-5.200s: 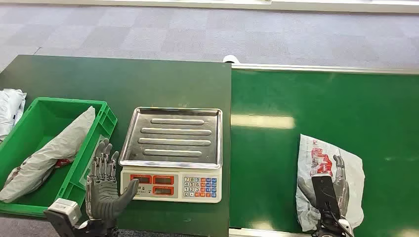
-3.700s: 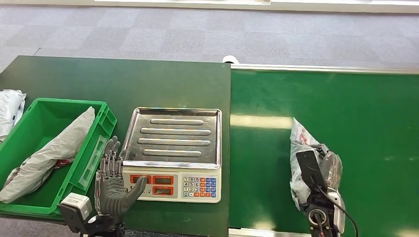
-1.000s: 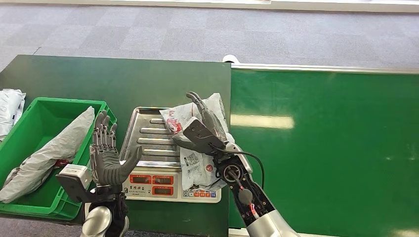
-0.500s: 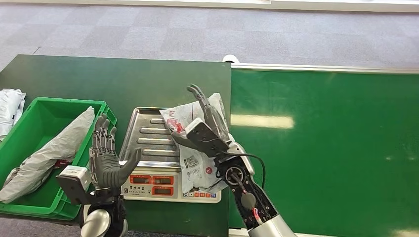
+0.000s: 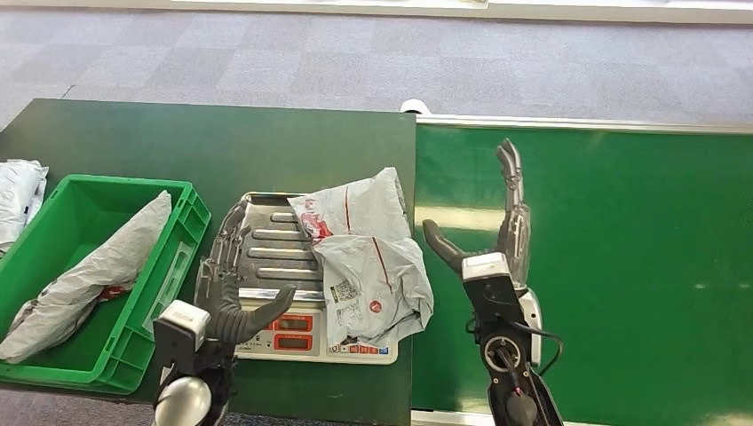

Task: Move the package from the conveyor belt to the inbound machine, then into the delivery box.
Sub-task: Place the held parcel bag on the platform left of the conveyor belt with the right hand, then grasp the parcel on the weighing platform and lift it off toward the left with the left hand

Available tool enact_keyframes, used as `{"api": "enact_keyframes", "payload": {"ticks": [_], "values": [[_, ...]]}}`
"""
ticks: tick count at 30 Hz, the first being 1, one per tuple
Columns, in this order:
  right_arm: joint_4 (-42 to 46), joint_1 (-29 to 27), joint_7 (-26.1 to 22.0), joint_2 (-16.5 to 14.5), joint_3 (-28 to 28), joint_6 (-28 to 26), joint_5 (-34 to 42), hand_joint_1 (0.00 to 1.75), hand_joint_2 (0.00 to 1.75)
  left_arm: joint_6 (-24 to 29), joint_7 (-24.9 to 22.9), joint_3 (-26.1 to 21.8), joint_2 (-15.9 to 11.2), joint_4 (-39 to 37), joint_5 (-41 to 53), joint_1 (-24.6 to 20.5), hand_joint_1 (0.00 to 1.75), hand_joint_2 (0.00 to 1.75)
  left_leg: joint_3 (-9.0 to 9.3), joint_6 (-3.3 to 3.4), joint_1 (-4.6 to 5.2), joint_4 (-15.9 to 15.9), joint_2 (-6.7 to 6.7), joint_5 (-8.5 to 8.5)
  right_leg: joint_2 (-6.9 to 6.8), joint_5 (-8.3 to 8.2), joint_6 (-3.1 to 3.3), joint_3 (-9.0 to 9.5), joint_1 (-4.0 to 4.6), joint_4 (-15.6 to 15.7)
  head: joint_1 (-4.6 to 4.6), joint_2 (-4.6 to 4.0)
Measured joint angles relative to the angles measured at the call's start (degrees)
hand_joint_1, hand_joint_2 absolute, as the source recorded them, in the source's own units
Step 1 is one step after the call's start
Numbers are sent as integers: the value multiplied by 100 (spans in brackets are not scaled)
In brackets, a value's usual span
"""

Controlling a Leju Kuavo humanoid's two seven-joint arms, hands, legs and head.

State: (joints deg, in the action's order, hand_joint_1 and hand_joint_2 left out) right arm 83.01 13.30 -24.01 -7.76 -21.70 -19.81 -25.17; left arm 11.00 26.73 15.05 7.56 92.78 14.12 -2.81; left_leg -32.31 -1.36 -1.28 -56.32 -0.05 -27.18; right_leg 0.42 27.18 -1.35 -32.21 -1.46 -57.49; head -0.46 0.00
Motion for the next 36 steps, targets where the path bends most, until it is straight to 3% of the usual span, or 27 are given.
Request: {"api": "enact_keyframes", "payload": {"ticks": [4,8,16,23,32,36], "values": [[38,-614,-377,127,243,-432,103,0,175,-221,-318,189,-29,-421,397,-717,0,175,0,0,0,0,1,0,0,-1,0,0,0,0,0,0],[83,-1034,-443,208,309,-520,163,0,175,-466,-630,439,-33,-1097,928,-1404,0,175,-2,0,0,-1,7,0,2,-1,0,-4,0,0,-2,0],[79,-1142,-631,219,264,-509,-5,0,175,-497,-1237,1039,149,-2910,2138,-2825,0,175,-2,0,0,-1,8,2,2,-6,2,0,0,-1,0,0],[76,-1106,-690,220,243,-469,3,0,175,-576,-1301,1239,251,-3647,2279,-3286,0,175,-6,0,0,-1,8,1,3,-6,2,-6,0,-1,-2,0],[77,-981,-614,195,127,-304,3,0,175,-866,-1772,1693,428,-4872,3015,-3927,4,175,-5,1,0,-1,8,3,2,-7,2,-2,0,-1,-1,0],[76,-963,-599,193,110,-259,-7,0,175,-873,-1781,1821,477,-5311,3190,-4132,164,175,-4,1,0,-2,6,3,2,-7,2,-1,0,-1,-1,0]]}}
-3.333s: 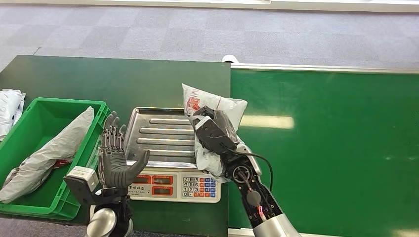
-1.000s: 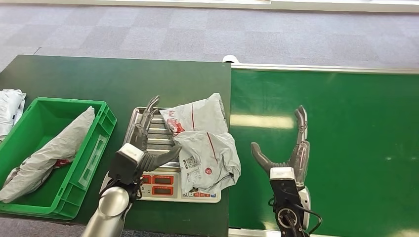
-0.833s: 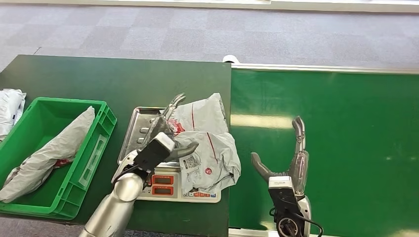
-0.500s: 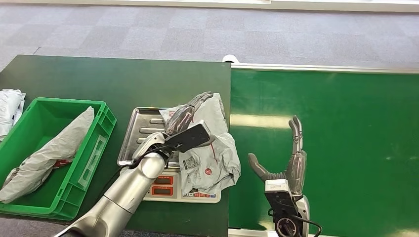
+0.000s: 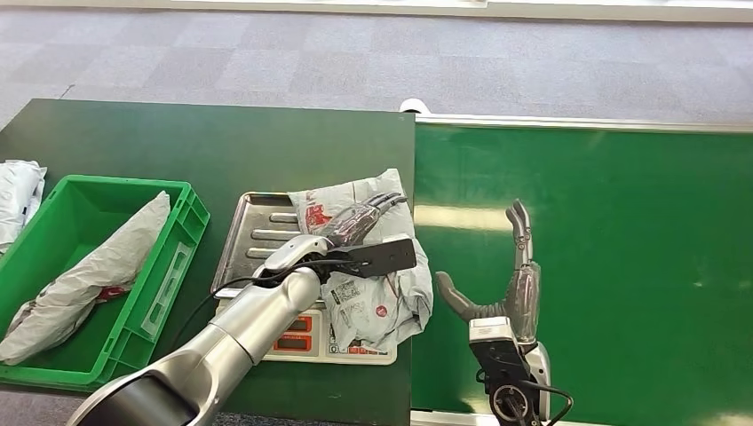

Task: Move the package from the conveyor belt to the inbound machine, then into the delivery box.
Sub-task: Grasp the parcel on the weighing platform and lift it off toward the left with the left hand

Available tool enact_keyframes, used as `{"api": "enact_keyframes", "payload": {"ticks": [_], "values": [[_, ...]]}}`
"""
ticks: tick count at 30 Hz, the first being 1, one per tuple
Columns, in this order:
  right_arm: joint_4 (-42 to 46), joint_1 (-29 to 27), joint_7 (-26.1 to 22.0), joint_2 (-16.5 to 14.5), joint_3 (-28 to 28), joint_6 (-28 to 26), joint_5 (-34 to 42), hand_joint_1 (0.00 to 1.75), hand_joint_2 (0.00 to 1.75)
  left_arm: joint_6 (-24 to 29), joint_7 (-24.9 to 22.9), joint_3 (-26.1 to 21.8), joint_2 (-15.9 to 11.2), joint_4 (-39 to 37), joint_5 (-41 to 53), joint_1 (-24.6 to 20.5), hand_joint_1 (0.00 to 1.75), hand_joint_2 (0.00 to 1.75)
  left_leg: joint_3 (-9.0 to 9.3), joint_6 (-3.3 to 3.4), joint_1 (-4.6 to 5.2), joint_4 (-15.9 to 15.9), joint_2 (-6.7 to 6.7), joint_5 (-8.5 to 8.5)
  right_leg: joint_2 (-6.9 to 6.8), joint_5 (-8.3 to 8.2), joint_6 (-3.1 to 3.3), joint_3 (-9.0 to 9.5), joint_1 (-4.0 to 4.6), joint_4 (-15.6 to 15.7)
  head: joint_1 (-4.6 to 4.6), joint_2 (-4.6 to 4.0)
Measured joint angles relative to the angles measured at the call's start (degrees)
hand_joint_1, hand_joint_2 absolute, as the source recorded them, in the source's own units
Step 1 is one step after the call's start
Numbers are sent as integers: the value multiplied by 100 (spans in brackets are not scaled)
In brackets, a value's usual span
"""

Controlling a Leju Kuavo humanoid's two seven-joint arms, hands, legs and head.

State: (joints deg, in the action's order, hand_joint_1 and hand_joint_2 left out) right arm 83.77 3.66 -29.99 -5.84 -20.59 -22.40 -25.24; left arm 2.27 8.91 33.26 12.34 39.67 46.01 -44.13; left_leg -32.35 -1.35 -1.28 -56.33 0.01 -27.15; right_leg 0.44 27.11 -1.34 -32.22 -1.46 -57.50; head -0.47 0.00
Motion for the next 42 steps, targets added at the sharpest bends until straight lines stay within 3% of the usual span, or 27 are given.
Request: {"api": "enact_keyframes", "payload": {"ticks": [6,13,19,22,27,32,37,42], "values": [[-36,2,8,-2,-4,21,-19,0,175,-175,-58,133,72,-498,149,-280,152,175,3,0,0,0,-2,0,-1,0,0,7,0,0,1,0],[-162,2,81,-2,-3,90,-31,0,175,-226,126,83,52,-775,-103,-482,151,175,24,0,0,1,-4,0,-2,0,0,31,0,0,1,0],[-226,-6,184,-2,4,158,-40,0,175,166,518,-250,-84,-681,-552,-420,164,175,25,-1,0,1,-2,1,-1,0,0,29,0,-1,-1,0],[-233,-41,189,-2,7,173,-42,0,175,637,962,-513,-198,-314,-999,-181,164,175,19,-1,0,1,3,1,1,0,0,21,1,-2,1,0],[-227,-264,237,2,50,131,-3,0,175,1507,1314,-1140,-755,1457,-1456,434,161,175,-4,-2,-3,2,9,1,7,1,1,-6,4,-4,1,0],[-155,-504,252,22,178,73,86,0,175,1643,1254,-1824,-1328,3190,-1609,799,159,175,-16,-3,-5,2,9,1,5,4,2,-19,6,-4,-1,0],[-95,-573,252,25,228,68,120,0,175,2081,1238,-2164,-1641,3948,-1457,1017,158,175,-21,-2,-2,2,9,1,4,2,2,-15,3,-3,4,0],[48,-756,251,14,380,85,202,0,175,2437,919,-2963,-2397,4163,-1278,1119,168,175,-15,-4,-7,5,21,0,16,3,4,-21,9,-7,2,0]]}}
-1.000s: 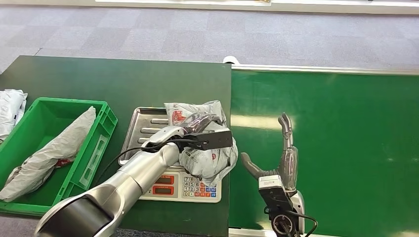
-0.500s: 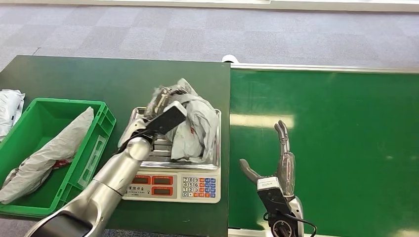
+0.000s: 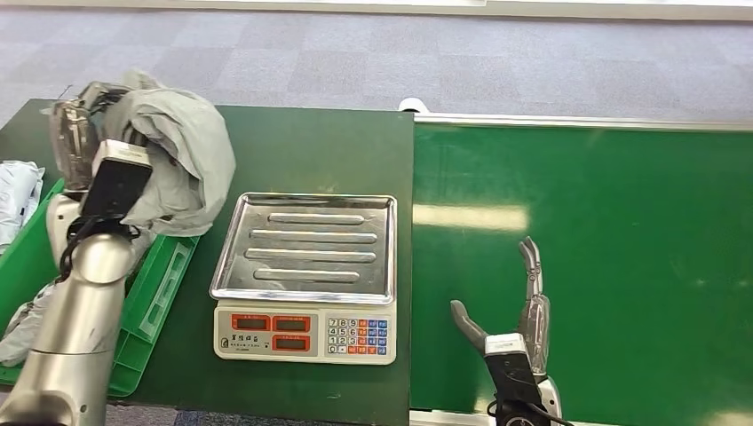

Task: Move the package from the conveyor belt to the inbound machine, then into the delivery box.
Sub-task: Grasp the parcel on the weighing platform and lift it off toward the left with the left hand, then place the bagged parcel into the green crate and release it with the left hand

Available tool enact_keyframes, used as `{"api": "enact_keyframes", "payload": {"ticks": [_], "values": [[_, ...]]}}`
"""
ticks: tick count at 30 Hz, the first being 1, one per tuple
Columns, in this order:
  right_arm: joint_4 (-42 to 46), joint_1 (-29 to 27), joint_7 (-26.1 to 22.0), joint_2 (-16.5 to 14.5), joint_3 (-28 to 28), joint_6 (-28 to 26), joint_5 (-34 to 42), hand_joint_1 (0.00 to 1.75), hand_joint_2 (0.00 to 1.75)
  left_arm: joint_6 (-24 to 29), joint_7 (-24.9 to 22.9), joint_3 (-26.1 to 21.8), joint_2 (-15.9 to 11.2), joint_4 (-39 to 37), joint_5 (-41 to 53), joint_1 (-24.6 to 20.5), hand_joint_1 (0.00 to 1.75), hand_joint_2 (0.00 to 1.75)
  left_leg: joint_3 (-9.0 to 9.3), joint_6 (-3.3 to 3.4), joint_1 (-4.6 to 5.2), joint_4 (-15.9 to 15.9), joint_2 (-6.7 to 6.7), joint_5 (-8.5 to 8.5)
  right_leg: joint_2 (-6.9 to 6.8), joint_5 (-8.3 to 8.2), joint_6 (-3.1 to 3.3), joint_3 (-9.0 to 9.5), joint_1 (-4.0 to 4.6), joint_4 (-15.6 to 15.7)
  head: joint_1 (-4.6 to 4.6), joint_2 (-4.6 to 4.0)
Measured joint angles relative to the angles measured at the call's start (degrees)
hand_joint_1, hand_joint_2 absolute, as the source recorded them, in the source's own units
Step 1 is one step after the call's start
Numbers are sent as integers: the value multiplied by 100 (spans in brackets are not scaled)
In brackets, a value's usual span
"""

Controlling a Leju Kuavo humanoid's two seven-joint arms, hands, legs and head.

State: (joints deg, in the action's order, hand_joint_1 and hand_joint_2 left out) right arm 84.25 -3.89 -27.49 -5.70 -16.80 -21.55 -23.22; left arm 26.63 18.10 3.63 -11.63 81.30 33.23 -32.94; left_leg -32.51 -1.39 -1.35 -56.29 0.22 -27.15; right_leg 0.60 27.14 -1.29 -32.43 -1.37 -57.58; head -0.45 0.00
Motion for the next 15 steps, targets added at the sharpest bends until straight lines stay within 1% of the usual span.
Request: {"api": "enact_keyframes", "payload": {"ticks": [3,4,6,8,10,15], "values": [[77,-114,-27,-19,104,79,60,0,175,-42,115,-807,-521,-320,-68,57,168,175,-1,-3,-8,1,22,0,21,2,5,-20,8,-10,-2,0],[97,-148,-41,-24,137,96,68,0,175,-61,180,-1086,-657,-446,-89,68,168,175,-3,-4,-9,1,27,0,27,2,6,-27,9,-13,-2,0],[122,-188,-61,-41,182,111,70,0,175,-89,256,-1494,-826,-610,-88,89,168,175,-10,-6,-10,0,23,1,22,3,6,-32,9,-13,-1,0],[133,-196,-69,-65,205,114,70,0,175,-103,280,-1737,-922,-705,-36,105,168,175,-15,-6,-10,0,11,2,10,4,6,-28,9,-12,3,0],[141,-199,-72,-88,217,114,70,0,175,-106,281,-1879,-977,-766,4,115,168,175,-17,-6,-8,0,8,2,7,3,6,-24,7,-10,4,0],[156,-206,-73,-121,234,116,70,0,175,-105,272,-2023,-1035,-862,23,124,164,175,-16,-6,-3,-2,7,2,9,1,6,-23,2,-8,2,0]]}}
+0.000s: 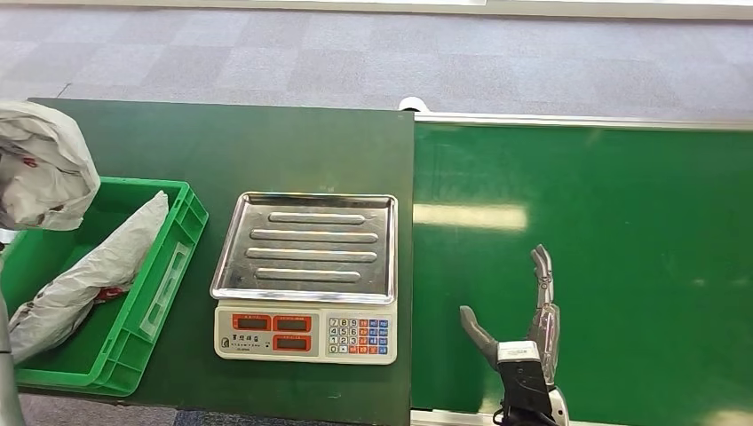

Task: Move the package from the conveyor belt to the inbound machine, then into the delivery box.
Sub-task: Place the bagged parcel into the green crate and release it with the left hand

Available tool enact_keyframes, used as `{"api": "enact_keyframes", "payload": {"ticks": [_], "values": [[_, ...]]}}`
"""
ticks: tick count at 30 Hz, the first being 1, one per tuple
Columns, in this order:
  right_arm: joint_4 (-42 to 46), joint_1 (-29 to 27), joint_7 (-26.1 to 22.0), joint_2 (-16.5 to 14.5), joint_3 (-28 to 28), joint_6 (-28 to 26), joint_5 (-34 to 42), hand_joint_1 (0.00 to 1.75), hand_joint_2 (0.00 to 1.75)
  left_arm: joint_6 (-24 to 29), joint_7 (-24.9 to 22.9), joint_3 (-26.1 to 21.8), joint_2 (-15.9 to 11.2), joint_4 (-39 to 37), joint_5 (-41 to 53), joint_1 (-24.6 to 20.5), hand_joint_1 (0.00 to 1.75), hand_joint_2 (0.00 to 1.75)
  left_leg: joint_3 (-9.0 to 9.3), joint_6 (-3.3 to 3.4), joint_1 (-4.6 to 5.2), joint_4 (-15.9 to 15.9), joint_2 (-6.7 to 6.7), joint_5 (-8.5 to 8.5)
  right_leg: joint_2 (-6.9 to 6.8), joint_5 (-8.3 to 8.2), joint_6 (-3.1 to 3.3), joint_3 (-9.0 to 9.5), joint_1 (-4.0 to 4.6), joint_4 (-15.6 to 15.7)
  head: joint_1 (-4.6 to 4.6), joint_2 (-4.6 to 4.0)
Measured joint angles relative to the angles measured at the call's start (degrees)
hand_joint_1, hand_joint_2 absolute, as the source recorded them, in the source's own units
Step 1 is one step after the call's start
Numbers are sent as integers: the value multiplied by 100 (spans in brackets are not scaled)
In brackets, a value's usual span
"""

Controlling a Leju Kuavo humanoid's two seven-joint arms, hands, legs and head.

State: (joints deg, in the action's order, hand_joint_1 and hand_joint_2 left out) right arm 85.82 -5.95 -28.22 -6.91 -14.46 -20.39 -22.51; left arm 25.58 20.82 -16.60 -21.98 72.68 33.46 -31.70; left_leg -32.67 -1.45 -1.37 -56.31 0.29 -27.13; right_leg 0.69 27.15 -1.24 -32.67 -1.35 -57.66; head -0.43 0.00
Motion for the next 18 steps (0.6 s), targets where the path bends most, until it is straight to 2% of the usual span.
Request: {"api": "enact_keyframes", "payload": {"ticks": [3,5,9,10,11,15,16,18], "values": [[8,0,-6,-13,5,51,37,0,175,1,-185,-63,-44,-52,94,0,157,175,0,0,-2,0,2,0,2,0,1,-1,2,-1,-1,0],[21,0,-13,-21,8,114,104,0,175,-51,-355,-150,-180,-264,189,-72,148,175,0,-2,-6,1,9,0,7,-2,4,-8,6,-3,-1,0],[39,40,-8,-26,1,180,203,0,175,-258,-407,-290,-712,-1449,364,-681,133,175,-3,-12,-25,1,13,7,13,-5,12,-16,25,-6,1,0],[39,59,-7,-27,-6,186,214,0,175,-279,-380,-294,-846,-1775,389,-858,124,175,-3,-14,-27,1,13,8,13,-6,14,-16,27,-6,1,0],[39,77,-4,-28,-14,189,222,0,175,-290,-352,-294,-963,-2072,402,-1016,110,175,-3,-16,-28,1,13,9,13,-6,15,-15,28,-6,1,0],[39,111,44,-43,-43,189,237,0,175,-371,-213,-294,-1256,-2953,382,-1354,18,175,-3,-17,-26,1,11,10,13,-6,15,-14,26,-6,1,0],[39,112,56,-52,-46,191,228,0,175,-447,-169,-294,-1285,-3073,345,-1355,7,175,-4,-17,-26,1,9,10,12,-6,15,-13,26,-6,2,0],[39,114,75,-70,-50,211,197,0,175,-676,-114,-300,-1305,-3235,232,-1298,0,175,-5,-17,-25,1,6,10,11,-6,15,-12,25,-6,2,0]]}}
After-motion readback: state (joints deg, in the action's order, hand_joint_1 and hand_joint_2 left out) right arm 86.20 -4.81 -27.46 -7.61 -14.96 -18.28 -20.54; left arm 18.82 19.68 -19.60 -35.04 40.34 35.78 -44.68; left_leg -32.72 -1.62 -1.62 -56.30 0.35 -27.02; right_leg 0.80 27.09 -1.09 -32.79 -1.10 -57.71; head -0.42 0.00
